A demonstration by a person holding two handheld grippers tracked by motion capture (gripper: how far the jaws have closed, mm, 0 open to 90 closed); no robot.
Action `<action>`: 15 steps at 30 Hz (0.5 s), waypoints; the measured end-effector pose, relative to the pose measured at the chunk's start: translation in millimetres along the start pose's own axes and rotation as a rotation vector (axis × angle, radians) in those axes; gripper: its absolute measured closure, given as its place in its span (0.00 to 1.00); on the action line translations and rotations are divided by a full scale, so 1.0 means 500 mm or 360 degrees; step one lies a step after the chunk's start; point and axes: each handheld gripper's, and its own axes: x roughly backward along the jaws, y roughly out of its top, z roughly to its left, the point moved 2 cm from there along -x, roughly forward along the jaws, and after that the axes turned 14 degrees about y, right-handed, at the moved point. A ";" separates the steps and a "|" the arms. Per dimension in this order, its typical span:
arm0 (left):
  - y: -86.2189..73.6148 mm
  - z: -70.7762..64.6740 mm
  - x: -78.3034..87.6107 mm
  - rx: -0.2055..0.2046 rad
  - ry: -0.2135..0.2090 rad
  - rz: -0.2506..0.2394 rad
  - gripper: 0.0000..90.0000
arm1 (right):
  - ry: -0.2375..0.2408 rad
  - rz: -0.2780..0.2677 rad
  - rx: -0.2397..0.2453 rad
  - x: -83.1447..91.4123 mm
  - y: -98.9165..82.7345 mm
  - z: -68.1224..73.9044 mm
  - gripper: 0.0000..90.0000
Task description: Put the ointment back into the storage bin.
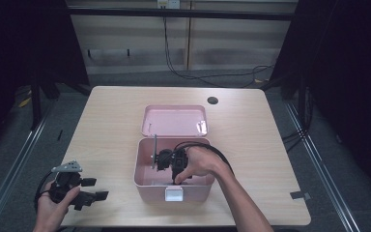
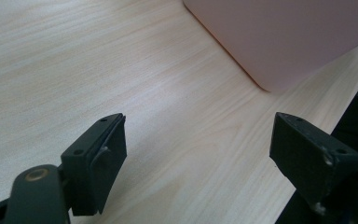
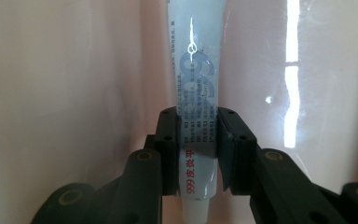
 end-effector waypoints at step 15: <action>0.000 -0.001 0.000 -0.0004 -0.0003 0.0000 0.21 | 0.0042 0.0078 0.0026 -0.030 0.007 -0.012 0.79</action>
